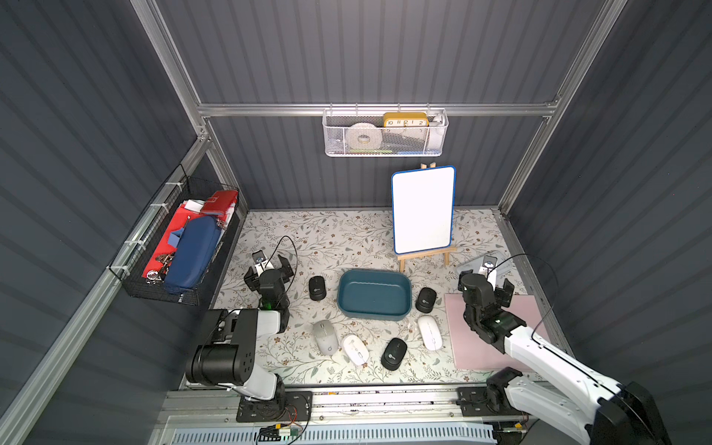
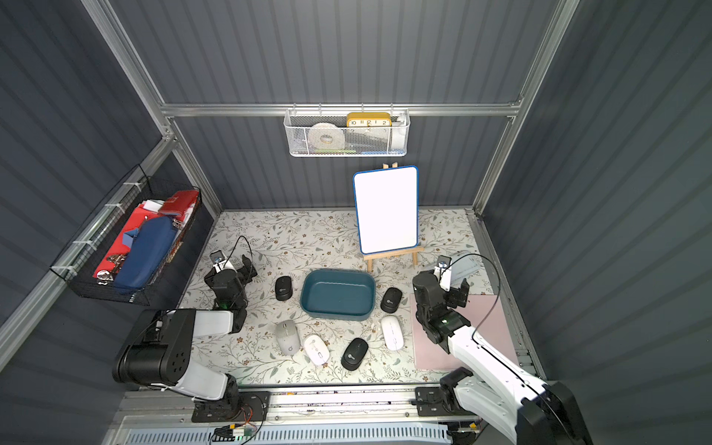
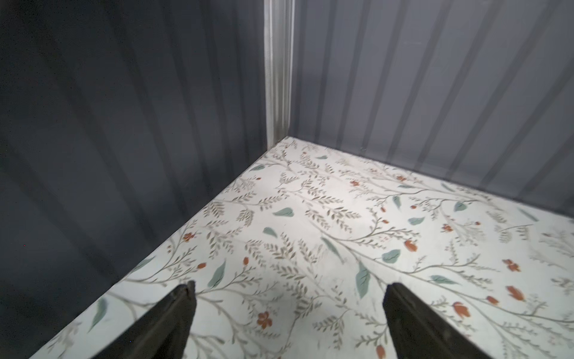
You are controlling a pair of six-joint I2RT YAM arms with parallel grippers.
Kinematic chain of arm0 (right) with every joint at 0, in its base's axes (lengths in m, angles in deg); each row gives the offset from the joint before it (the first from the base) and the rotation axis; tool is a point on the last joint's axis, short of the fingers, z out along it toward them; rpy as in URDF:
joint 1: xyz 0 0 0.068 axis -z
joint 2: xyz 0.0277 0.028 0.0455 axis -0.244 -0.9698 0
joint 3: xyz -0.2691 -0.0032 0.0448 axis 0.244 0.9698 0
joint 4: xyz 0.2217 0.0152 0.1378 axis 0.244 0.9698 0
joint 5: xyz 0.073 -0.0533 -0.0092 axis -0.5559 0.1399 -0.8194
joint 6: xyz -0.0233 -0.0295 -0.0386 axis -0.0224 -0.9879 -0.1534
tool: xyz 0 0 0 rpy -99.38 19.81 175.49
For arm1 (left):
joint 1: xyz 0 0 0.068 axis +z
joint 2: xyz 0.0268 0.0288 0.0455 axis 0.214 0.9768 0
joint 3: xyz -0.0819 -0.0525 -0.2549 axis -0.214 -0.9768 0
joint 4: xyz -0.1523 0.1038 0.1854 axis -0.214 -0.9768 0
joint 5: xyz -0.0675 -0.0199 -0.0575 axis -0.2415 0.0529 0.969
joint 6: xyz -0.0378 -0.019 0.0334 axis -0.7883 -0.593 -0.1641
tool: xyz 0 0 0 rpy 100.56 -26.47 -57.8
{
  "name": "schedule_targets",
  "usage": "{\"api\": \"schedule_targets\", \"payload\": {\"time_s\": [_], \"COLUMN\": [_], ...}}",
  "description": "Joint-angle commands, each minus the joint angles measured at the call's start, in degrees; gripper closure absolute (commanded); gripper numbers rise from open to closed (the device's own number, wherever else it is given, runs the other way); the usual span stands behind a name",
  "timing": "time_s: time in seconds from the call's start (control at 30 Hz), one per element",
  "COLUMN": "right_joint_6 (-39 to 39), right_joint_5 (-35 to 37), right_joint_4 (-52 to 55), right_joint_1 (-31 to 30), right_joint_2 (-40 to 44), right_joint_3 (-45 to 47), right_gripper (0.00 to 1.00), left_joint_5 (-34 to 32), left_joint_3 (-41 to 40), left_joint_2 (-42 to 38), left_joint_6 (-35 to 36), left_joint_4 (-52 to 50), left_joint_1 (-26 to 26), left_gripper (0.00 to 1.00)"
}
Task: Take out the mouse from the storage box
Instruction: Reset both arms
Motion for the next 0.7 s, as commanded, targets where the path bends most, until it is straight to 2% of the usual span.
{"api": "schedule_targets", "payload": {"time_s": [0.0, 0.07, 0.17, 0.33, 0.47, 0.57, 0.67], "right_joint_6": [-1.60, -2.11, -4.67, -10.14, -8.44, -6.21, -5.00], "right_joint_5": [-3.55, -7.48, -9.62, -15.97, -27.88, -31.98, -34.12], "right_joint_4": [-15.04, -19.00, -29.11, -45.68, -54.87, -52.58, -47.66], "right_joint_1": [4.11, 6.63, 8.29, 9.98, 15.35, 18.14, 19.34], "right_joint_2": [-3.49, -5.64, -10.34, -21.43, -29.41, -32.80, -31.37], "right_joint_3": [2.74, 3.99, 6.00, 7.49, 8.01, 5.81, 4.44], "right_gripper": [0.01, 0.01, 0.01, 0.01, 0.01, 0.01, 0.01], "left_joint_5": [7.33, 6.58, 9.41, 9.64, 9.56, 9.64, 9.54], "left_joint_3": [-1.83, 0.39, 3.08, 3.07, 3.08, 3.07, 3.08], "left_joint_2": [6.63, 7.40, 7.13, 7.02, 6.99, 7.02, 6.98], "left_joint_6": [2.87, 0.63, -1.70, -2.04, -2.06, -2.06, -2.06], "left_joint_4": [16.50, 11.23, 5.16, 5.03, 5.03, 5.03, 5.03], "left_joint_1": [1.20, 2.11, 4.52, 4.88, 4.89, 4.90, 4.88], "left_gripper": [0.01, 0.01, 0.00, 0.01, 0.00, 0.01, 0.01]}}
